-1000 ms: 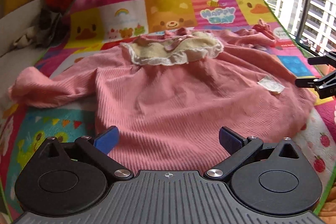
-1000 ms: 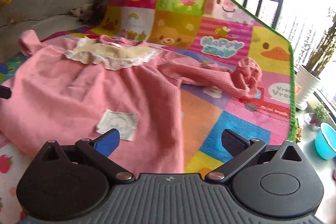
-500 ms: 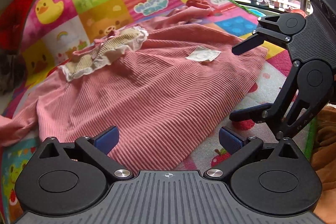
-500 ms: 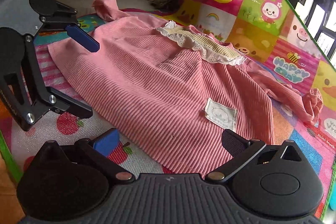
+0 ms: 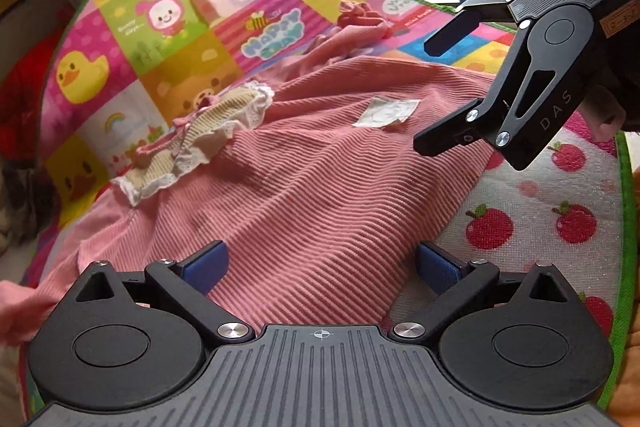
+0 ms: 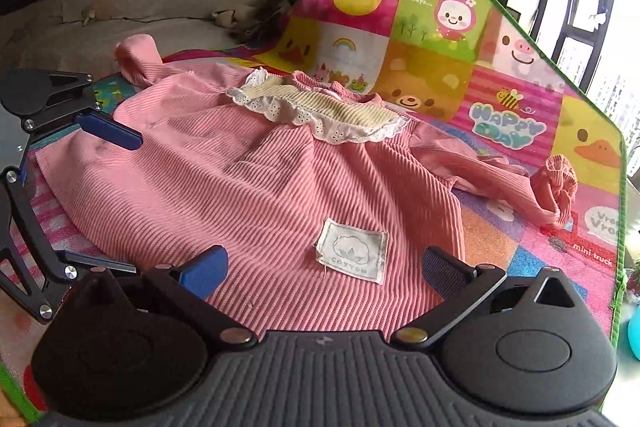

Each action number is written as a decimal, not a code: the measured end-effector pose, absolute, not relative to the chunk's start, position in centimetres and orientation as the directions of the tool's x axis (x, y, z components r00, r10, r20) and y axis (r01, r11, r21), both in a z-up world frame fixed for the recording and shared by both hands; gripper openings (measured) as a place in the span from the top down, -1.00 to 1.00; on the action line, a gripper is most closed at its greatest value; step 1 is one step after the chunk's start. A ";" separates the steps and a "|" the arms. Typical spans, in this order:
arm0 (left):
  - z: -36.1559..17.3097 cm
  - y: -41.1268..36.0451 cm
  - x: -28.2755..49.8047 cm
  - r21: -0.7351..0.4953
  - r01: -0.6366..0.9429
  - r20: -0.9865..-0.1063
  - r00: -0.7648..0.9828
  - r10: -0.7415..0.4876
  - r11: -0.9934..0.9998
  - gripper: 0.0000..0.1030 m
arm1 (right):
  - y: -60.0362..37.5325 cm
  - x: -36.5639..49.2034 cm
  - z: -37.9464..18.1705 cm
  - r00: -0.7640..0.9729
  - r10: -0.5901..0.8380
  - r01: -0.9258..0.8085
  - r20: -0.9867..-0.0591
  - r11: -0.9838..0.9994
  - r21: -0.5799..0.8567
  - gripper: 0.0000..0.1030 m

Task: Fold clothes

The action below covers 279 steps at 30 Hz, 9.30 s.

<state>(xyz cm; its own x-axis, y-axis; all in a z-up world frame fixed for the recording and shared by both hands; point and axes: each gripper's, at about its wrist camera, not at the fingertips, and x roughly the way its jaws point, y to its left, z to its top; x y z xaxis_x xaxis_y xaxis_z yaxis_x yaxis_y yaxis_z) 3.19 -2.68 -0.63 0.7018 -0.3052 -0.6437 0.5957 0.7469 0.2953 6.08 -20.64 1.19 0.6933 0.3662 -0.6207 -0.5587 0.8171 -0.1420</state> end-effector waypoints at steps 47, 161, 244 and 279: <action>7.3 2.6 8.0 0.018 0.475 -0.502 0.765 -0.403 0.880 0.84 | -15.5 4.4 1.2 0.468 0.561 -0.768 -0.682 0.640 -0.001 0.08; 0.4 10.4 2.6 -0.143 0.305 -0.679 0.662 -0.318 0.941 -0.76 | -31.3 7.3 2.0 0.675 0.389 -0.415 -0.627 0.903 0.113 0.40; -3.3 9.3 18.5 -0.441 0.144 -0.507 0.775 -0.378 0.886 -1.00 | -19.4 23.7 1.5 0.698 0.399 -0.501 -0.595 0.866 -0.007 -0.44; -3.4 10.0 18.4 -0.492 0.143 -0.476 0.782 -0.403 0.859 -1.00 | -24.2 29.5 12.4 0.865 0.283 -0.290 -0.413 0.956 0.047 0.67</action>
